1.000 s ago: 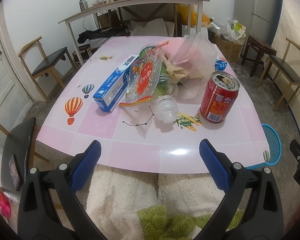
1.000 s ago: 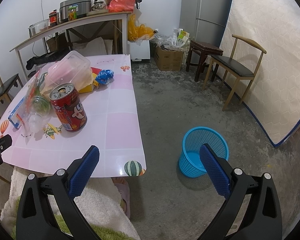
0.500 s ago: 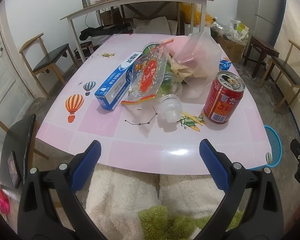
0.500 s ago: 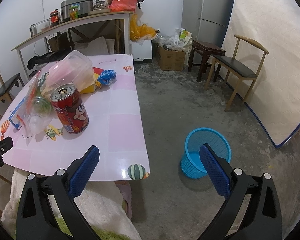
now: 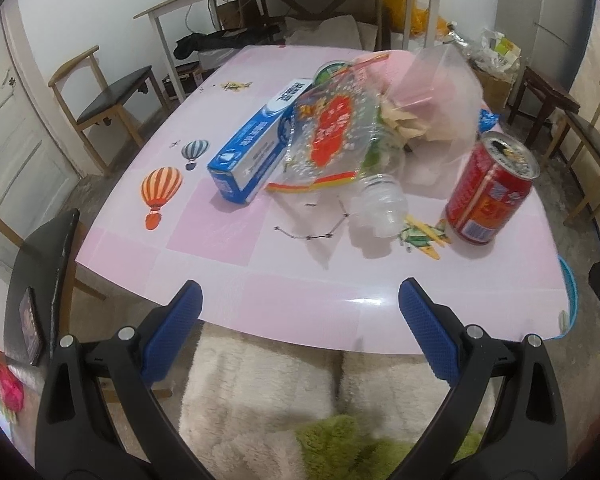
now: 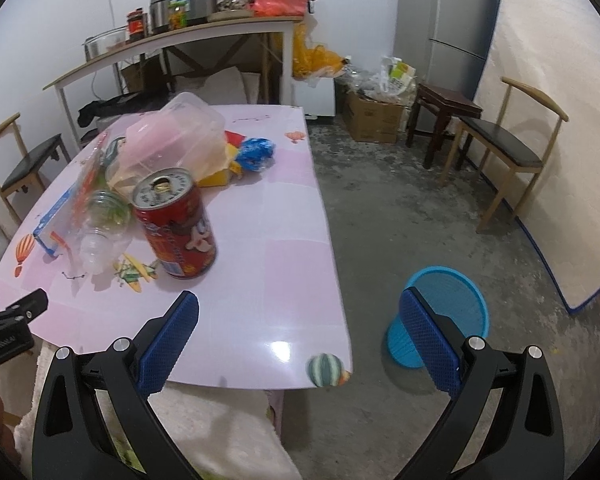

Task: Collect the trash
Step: 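Move the right tool toward the clear plastic container on the table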

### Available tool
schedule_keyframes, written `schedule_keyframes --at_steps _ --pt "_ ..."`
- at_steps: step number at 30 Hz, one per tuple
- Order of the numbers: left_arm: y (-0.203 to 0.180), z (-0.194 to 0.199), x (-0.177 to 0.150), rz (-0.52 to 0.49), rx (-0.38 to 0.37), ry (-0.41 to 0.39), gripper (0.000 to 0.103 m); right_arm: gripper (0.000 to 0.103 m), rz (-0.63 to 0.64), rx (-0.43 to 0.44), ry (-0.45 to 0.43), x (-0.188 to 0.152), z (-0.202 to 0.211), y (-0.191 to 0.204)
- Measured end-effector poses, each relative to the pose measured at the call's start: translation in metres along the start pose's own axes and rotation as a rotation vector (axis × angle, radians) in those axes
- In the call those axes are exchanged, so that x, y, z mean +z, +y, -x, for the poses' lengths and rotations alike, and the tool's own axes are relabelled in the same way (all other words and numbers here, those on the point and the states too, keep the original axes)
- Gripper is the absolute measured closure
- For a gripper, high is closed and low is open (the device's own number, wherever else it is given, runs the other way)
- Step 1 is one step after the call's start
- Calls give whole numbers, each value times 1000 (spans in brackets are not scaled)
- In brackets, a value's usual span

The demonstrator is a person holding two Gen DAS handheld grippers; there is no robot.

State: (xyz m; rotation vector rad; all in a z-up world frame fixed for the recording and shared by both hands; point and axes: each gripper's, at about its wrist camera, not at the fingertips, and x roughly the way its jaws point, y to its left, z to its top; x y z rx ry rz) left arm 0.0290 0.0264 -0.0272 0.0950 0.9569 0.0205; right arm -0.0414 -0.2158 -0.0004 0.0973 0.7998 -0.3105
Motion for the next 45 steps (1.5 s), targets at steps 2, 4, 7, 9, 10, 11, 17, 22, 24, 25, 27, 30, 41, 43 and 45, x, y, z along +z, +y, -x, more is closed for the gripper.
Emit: schedule_keyframes --at_steps 2,4,7,9,10,11,17,22,24,25,27,30,41,43,45 --pt "5 -5 2 3 8 9 8 6 10 21 -8 4 -2 7" --pt "15 -10 4 19 23 17 8 6 17 41 -32 8 -1 14" --pt "33 -16 9 48 26 20 8 6 27 75 -93 18 4 25" --pt "46 -20 12 66 6 17 8 6 29 100 -154 25 9 30" --pt "54 -22 13 82 -10 14 8 6 29 108 -176 28 11 32" --pt "61 -24 14 98 -28 9 8 6 30 120 -203 31 13 35" --pt "93 -32 17 162 -183 -23 8 6 73 185 -292 49 11 51" --pt "103 -32 20 189 -298 -89 8 6 97 175 -298 67 9 61" --pt "102 -31 24 176 -320 -118 8 6 91 181 -282 78 8 61" --pt "101 -30 27 164 -334 -139 8 6 85 188 -272 84 7 60" --pt "97 -28 31 142 -358 -169 8 6 65 217 -243 97 3 57" --pt "91 -28 37 115 -408 -203 8 6 -1 320 -159 127 -8 48" --pt "78 -38 47 64 -459 -226 8 6 -262 506 394 183 -136 56" --pt "78 -40 46 51 -457 -224 8 6 -301 513 462 179 -158 62" --pt "77 -42 47 34 -457 -223 8 6 -326 499 521 176 -176 66"
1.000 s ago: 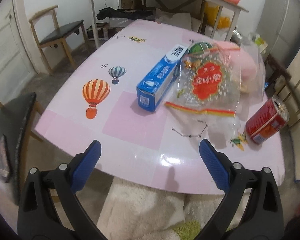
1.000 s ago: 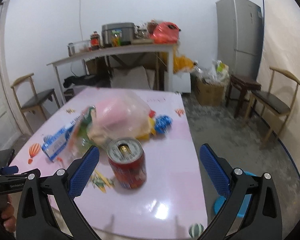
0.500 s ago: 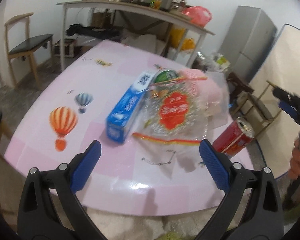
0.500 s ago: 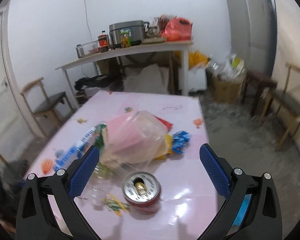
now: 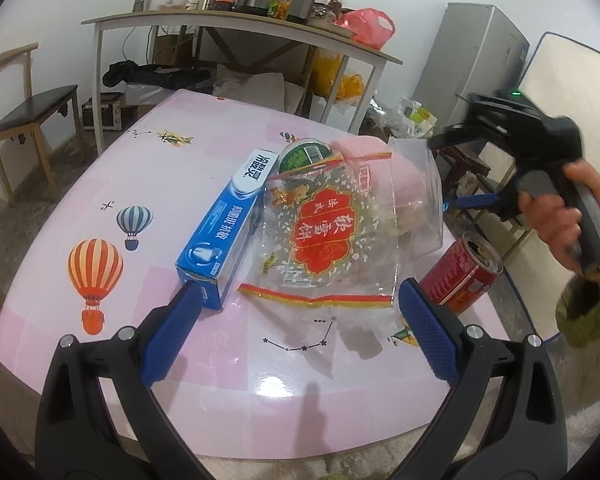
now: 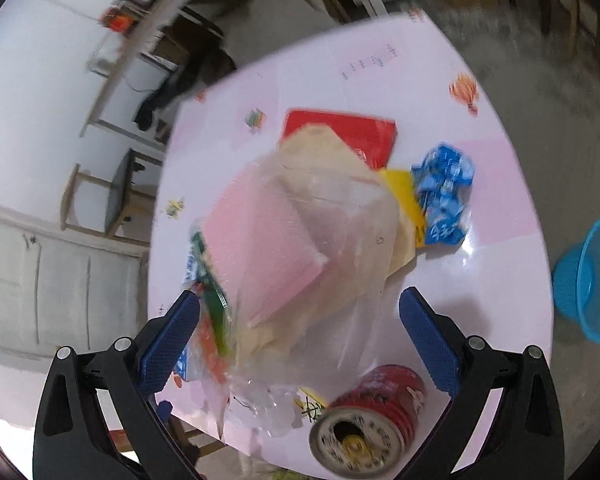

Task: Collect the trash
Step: 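Close the right tool on the clear plastic container and lift it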

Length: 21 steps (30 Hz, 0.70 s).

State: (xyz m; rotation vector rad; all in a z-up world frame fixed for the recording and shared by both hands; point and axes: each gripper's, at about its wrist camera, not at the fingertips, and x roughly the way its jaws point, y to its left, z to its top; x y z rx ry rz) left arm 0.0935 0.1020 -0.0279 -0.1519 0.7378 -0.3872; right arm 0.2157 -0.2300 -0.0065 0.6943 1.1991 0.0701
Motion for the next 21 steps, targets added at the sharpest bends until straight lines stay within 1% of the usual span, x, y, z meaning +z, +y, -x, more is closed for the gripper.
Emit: schedule_keyframes --at_steps 4,7,11,15,19,21 --pt "1 -5 0 -5 -20 12 8 6 -57 -31 26 6 -18 -3" --pt "0 -8 -1 -18 -40 23 8 6 -89 -30 36 9 -24 -5" --pt "-4 -12 -3 -43 -63 32 8 6 -123 -20 56 12 -31 -6" --pt "-8 -14 -4 -66 -83 37 8 6 -168 20 81 13 -36 -11" --pt "-12 -16 -6 -79 -102 45 8 6 -171 27 80 15 -37 -12" --pt "-13 -17 -6 -83 -105 47 8 8 -169 28 73 14 -35 -10"
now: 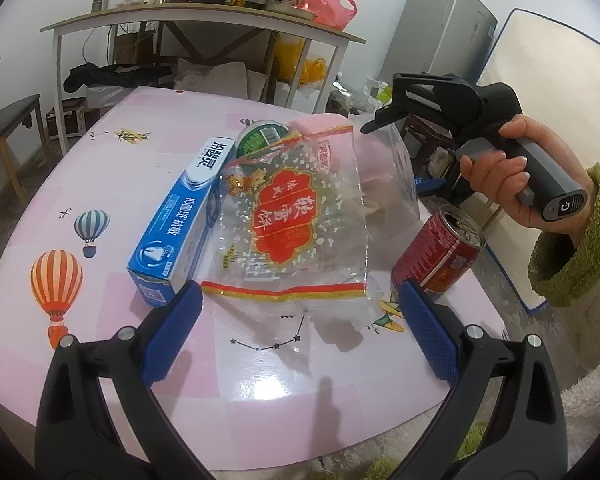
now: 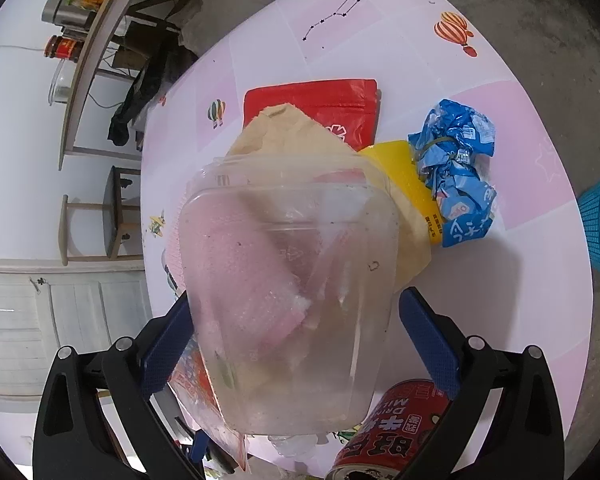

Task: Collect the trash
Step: 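Close the right tool on the clear plastic container and lift it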

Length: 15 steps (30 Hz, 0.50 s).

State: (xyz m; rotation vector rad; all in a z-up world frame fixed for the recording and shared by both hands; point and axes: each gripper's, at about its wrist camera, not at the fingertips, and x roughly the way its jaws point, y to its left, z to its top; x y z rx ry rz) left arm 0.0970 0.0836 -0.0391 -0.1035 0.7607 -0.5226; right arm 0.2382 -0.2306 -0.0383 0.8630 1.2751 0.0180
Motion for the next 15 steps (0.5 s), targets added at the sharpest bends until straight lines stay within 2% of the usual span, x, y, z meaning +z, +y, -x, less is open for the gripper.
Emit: schedule_keyframes --at_steps 4,15 --pt "0 -1 2 1 -5 2 8 16 4 20 -4 0 2 3" --pt "-1 1 2 0 7 0 8 19 4 75 -54 -3 20 1"
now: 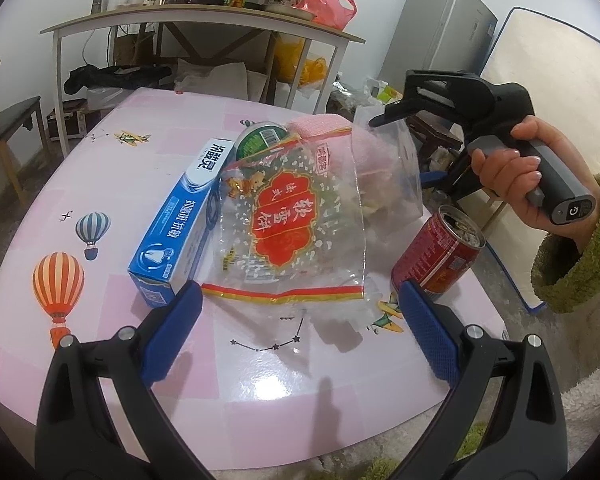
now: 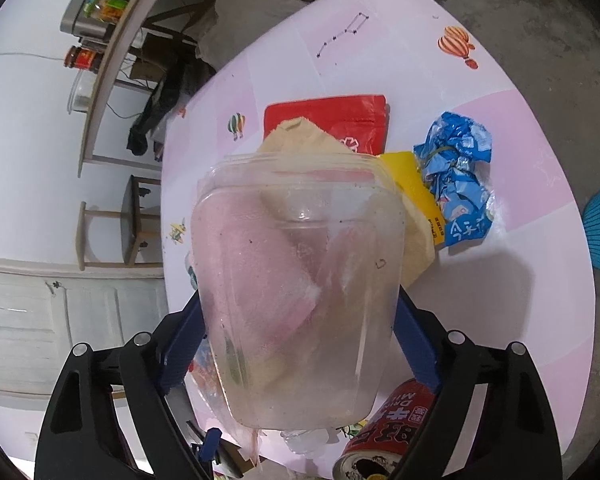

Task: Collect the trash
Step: 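Close the right tool on the clear plastic container and lift it, then carry the container toward the blue wastebasket while the left tool grasps the blue crumpled wrapper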

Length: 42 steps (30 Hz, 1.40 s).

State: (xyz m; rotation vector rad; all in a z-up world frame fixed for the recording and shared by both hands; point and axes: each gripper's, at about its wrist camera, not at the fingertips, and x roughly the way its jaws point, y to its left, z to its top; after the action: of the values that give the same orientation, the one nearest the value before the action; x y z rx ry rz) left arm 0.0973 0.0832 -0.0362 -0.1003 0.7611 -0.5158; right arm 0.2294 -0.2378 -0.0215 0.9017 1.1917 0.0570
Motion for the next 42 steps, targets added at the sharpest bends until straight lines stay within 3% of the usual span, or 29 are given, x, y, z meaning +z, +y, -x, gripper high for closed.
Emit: schedule_keyframes --at_steps 12,22,32,42 --pt "-11 5 -3 -23 11 -2 8 20 -7 107 -78 -4 40 -13" --pt "-30 8 -8 -63 11 -8 8 20 -34 260 -154 -9 82 -33" --pt "-27 1 6 -38 146 -24 8 20 -51 344 -217 -25 123 -70" --pt "-36 -19 29 -55 180 -17 9 20 -119 355 -246 -40 138 -127"
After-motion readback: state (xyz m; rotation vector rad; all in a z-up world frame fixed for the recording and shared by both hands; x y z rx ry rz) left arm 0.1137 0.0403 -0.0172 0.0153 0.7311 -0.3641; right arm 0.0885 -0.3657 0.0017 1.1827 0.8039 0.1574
